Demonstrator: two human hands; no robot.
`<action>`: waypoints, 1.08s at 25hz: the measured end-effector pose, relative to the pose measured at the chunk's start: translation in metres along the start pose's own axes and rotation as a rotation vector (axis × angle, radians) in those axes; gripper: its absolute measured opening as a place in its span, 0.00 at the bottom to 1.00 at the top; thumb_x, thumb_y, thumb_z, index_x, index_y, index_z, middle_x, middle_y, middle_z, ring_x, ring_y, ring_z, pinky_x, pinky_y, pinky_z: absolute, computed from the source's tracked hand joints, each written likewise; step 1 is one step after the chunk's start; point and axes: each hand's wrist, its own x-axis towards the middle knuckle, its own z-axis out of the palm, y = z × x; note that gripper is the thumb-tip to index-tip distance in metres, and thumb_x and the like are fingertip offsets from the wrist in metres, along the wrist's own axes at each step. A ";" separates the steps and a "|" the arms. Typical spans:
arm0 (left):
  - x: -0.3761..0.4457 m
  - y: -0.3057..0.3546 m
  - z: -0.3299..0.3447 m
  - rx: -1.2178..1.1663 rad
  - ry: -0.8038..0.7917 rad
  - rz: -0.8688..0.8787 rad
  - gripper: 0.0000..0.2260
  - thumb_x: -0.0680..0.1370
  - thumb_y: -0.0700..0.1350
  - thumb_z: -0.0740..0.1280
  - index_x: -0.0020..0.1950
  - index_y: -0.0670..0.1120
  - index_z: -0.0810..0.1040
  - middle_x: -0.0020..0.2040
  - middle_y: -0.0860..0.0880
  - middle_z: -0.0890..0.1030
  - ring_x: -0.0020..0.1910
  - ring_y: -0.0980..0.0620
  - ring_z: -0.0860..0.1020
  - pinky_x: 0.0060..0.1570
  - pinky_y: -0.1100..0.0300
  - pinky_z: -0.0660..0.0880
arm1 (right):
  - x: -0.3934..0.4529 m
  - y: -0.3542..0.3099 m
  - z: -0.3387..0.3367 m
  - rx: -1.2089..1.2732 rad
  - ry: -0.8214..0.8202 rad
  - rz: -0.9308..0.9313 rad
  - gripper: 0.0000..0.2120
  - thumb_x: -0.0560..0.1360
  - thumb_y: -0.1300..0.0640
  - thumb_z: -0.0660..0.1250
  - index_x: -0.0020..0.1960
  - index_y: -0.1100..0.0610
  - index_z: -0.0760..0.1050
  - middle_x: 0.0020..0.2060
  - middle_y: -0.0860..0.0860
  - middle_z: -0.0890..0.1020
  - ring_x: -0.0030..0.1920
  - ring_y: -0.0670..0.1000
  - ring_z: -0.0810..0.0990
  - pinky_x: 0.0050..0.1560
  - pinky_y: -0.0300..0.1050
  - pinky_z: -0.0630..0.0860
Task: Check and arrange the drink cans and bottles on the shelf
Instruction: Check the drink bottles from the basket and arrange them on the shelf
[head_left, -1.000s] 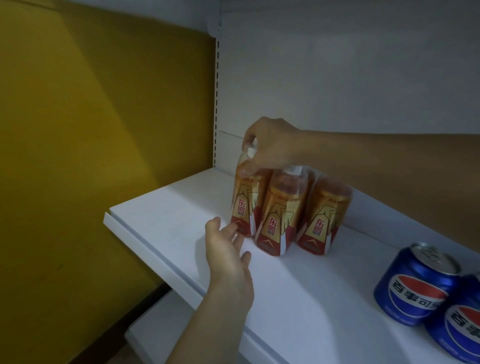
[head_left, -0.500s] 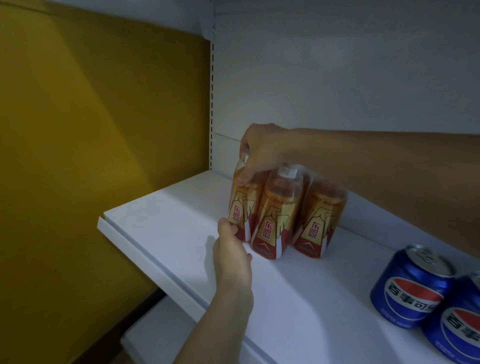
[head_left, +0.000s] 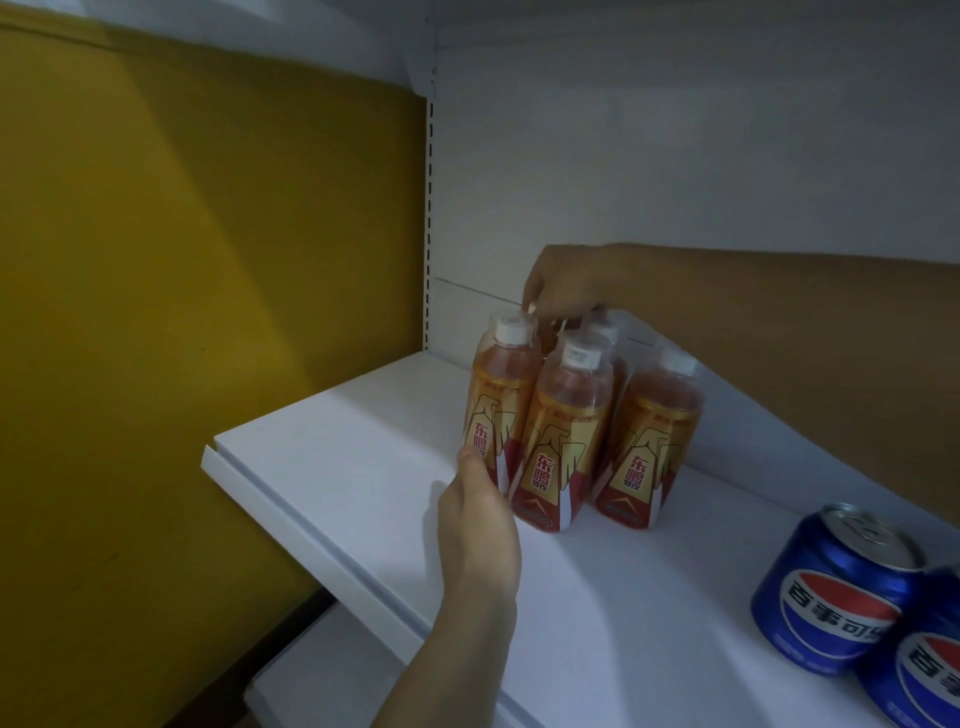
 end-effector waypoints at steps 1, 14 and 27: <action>0.000 0.000 0.000 0.011 -0.003 0.016 0.15 0.86 0.57 0.49 0.49 0.57 0.73 0.42 0.61 0.77 0.43 0.63 0.74 0.62 0.50 0.75 | 0.001 -0.001 0.003 -0.042 0.023 -0.016 0.14 0.77 0.57 0.74 0.60 0.62 0.83 0.54 0.56 0.87 0.55 0.56 0.86 0.51 0.47 0.83; -0.054 0.013 0.015 0.078 0.111 0.616 0.18 0.83 0.44 0.56 0.33 0.48 0.70 0.29 0.50 0.74 0.31 0.50 0.71 0.30 0.59 0.69 | -0.142 0.073 -0.098 0.284 1.232 -0.143 0.13 0.77 0.58 0.59 0.41 0.66 0.76 0.36 0.61 0.74 0.40 0.54 0.73 0.35 0.34 0.61; -0.240 -0.021 0.159 -0.123 -1.181 -0.128 0.35 0.71 0.71 0.63 0.64 0.45 0.81 0.55 0.38 0.83 0.51 0.41 0.82 0.57 0.44 0.77 | -0.378 0.182 0.010 0.852 0.752 -0.167 0.06 0.69 0.62 0.62 0.36 0.63 0.76 0.29 0.47 0.76 0.30 0.42 0.74 0.35 0.34 0.70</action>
